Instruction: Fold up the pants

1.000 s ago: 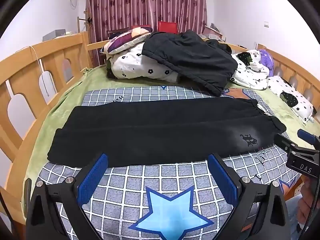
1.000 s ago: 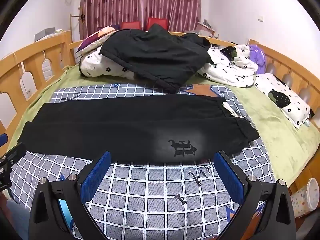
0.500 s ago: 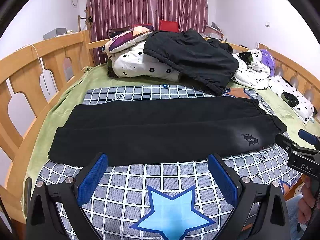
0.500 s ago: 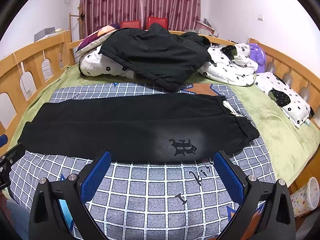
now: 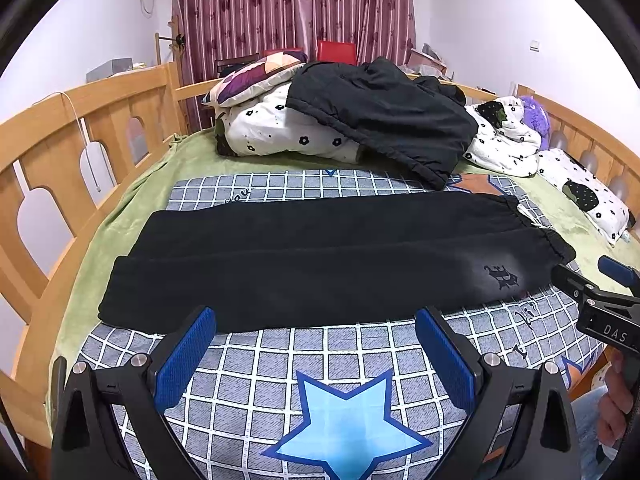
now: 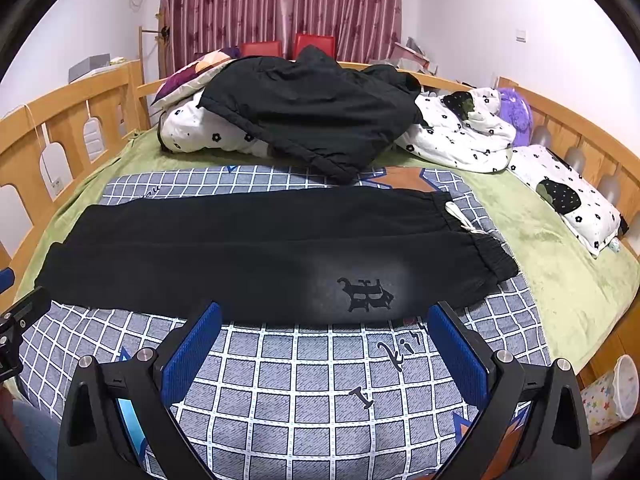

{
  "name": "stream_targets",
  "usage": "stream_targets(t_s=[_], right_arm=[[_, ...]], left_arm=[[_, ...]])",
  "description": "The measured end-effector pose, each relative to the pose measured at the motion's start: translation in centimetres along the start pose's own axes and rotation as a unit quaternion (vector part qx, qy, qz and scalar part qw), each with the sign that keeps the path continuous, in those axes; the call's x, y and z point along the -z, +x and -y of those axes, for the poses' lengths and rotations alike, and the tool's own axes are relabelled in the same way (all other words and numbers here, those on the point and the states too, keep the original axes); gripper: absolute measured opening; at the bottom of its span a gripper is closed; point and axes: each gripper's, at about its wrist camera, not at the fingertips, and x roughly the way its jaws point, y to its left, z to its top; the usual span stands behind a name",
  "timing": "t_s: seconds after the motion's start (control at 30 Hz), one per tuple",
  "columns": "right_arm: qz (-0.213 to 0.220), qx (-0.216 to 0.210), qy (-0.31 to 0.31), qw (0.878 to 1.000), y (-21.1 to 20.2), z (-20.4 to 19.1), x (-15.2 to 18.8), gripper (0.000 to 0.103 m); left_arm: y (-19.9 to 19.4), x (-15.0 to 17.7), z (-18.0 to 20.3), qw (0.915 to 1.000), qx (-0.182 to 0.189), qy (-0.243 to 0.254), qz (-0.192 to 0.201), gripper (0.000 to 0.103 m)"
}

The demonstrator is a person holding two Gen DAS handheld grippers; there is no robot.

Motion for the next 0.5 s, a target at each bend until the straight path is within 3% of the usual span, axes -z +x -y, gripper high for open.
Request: stream_targets(t_s=[0.5], right_arm=[[0.0,0.0,0.0,1.0,-0.01,0.01,0.02,0.101]], left_arm=[[-0.03,-0.08,-0.02,1.0,0.0,0.0,0.0,0.1]])
